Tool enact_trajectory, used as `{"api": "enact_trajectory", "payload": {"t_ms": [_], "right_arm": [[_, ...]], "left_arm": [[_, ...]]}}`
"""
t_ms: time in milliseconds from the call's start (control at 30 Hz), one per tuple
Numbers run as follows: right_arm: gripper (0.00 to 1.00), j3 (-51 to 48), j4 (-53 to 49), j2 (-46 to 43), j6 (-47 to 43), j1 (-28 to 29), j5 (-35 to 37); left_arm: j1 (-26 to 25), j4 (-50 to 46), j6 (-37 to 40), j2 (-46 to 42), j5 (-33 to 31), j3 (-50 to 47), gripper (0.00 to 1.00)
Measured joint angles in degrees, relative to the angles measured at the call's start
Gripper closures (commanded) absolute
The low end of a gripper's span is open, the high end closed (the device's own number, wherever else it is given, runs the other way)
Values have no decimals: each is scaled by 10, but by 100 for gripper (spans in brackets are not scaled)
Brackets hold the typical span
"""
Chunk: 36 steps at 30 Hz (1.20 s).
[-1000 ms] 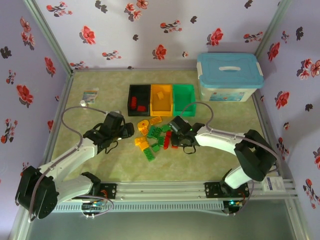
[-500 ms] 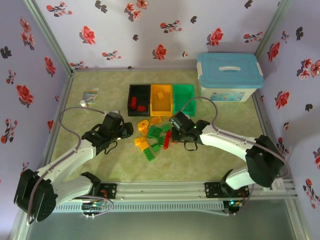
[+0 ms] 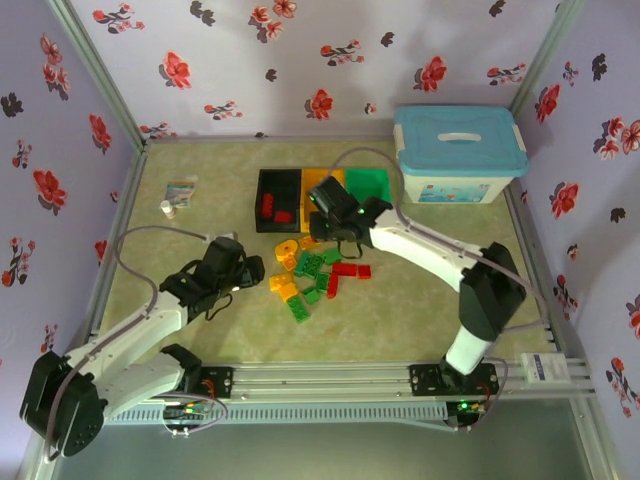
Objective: Sort the legos into containers by color
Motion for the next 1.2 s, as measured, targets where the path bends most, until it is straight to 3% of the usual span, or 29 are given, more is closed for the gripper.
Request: {"api": "enact_trajectory", "payload": {"t_ms": [533, 567, 633, 667, 767, 900, 1200], "right_arm": [[74, 477, -94, 343, -76, -68, -89], [67, 506, -103, 362, -79, -71, -91], [38, 544, -118, 388, -84, -72, -92], [29, 553, -125, 394, -83, -72, -93], [17, 555, -140, 393, -87, -70, -91], [16, 507, -134, 355, -89, -64, -79], [14, 268, -59, 114, -95, -59, -61]], "left_arm": [[-56, -35, -44, -60, -33, -25, 27], [-57, -36, -44, -60, -35, -25, 27], [-61, -41, -46, -60, -38, -25, 27], [-65, -43, -46, -60, -38, -25, 27], [-73, -43, -47, -60, -38, -25, 27], [-82, -43, -51, -60, -43, -25, 27], [-103, 0, -56, -17, -43, -41, 28]]}}
